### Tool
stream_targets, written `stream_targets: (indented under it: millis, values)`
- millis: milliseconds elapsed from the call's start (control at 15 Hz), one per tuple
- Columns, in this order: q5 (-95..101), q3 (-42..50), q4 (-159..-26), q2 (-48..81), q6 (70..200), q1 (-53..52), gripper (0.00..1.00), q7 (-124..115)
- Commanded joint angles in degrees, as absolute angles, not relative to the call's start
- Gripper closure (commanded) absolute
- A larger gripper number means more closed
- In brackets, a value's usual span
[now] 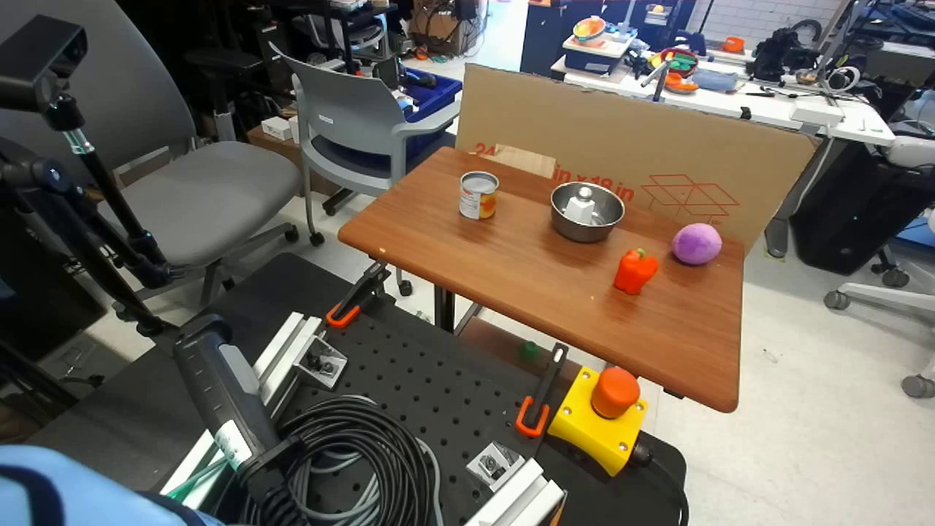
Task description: Take the salt cellar out of the silver pot
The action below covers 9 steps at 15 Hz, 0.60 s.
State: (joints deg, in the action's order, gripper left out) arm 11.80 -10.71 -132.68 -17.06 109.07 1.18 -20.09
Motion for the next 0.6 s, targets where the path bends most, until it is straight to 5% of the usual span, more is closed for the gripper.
stream_targets:
  millis: [0,533]
  values:
    - [13.17,-9.06,-133.54,-13.74,112.83,0.91,0.0,-21.89]
    - [16.17,-3.42,-132.94,0.93,128.18,2.53,0.0,-26.05]
